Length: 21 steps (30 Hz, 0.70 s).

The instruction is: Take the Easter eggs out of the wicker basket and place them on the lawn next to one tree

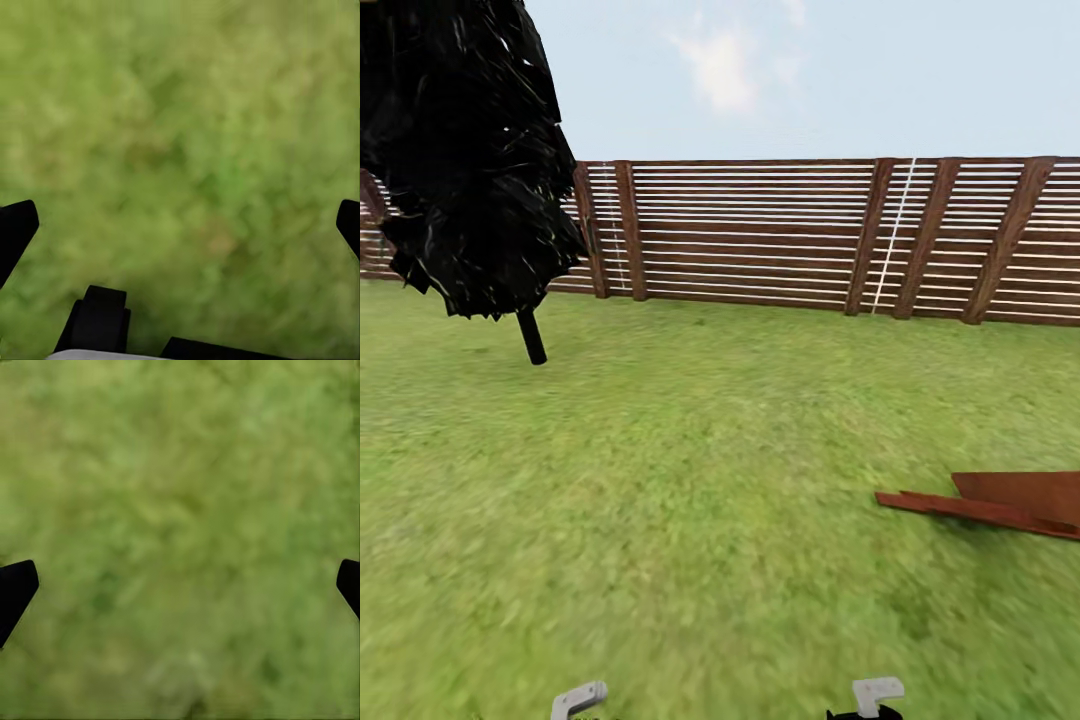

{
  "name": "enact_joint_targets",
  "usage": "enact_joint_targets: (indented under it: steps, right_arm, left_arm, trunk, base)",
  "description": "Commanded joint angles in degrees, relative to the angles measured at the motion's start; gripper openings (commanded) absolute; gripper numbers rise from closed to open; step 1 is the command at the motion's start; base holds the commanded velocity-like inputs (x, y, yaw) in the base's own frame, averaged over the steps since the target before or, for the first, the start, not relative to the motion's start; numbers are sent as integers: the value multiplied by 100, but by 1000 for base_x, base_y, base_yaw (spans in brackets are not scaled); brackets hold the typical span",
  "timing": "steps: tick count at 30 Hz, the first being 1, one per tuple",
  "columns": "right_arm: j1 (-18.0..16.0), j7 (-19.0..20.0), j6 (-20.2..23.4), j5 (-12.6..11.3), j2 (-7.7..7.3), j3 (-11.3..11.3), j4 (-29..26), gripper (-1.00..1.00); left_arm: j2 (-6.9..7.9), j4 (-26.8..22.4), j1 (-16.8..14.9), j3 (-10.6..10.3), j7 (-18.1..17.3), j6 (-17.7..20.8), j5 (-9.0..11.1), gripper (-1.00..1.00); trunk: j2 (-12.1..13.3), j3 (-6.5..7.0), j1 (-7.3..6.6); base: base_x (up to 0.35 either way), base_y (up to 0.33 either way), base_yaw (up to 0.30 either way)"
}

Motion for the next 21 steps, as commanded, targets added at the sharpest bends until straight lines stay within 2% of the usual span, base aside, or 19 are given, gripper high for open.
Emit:
enact_joint_targets:
  steps: [1, 21]
  right_arm:
    - [-2, -30, -11, 50, 0, 3, 4, 100]
    - [-2, -30, -11, 50, 0, 3, 4, 100]
  left_arm:
    - [-3, -11, -1, 21, 1, 37, 55, 100]
    - [16, -39, -1, 41, 10, 32, 72, 100]
  trunk:
    - [-2, -5, 0]
    - [-2, -5, 0]
  base:
    - [42, 0, 289]
    - [3, 0, 289]
